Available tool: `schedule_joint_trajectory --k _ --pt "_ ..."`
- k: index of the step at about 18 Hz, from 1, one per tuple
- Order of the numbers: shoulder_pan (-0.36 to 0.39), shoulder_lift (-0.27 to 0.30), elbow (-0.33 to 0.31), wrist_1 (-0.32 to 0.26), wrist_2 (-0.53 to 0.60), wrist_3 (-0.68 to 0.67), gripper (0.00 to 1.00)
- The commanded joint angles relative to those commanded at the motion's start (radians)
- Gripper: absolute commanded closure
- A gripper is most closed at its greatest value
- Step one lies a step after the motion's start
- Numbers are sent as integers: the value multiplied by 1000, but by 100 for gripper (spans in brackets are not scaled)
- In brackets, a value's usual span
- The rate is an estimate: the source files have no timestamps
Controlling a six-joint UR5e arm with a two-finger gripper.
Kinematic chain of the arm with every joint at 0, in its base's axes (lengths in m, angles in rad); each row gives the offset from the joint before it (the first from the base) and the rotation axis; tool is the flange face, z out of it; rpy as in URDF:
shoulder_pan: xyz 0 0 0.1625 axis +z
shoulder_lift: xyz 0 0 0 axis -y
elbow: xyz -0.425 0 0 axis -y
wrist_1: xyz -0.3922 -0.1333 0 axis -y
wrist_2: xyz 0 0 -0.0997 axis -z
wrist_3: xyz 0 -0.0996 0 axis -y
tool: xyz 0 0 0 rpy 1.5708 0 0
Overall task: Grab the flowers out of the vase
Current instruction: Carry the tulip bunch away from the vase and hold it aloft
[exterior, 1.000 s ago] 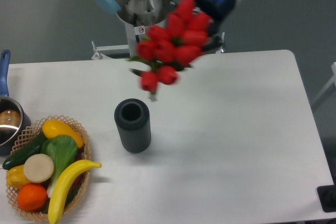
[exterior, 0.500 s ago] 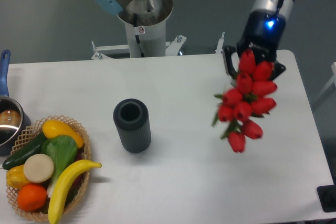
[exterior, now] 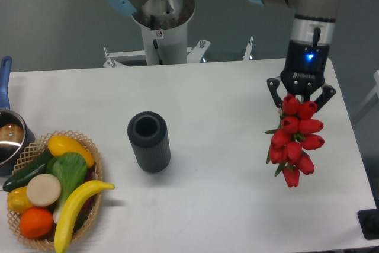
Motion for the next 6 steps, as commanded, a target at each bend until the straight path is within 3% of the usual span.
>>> schedule_joint_trajectory --k 3,6 --pt "-32 -55 94 -120 117 16 100" --pt "-43 -100 100 -131 223 80 100"
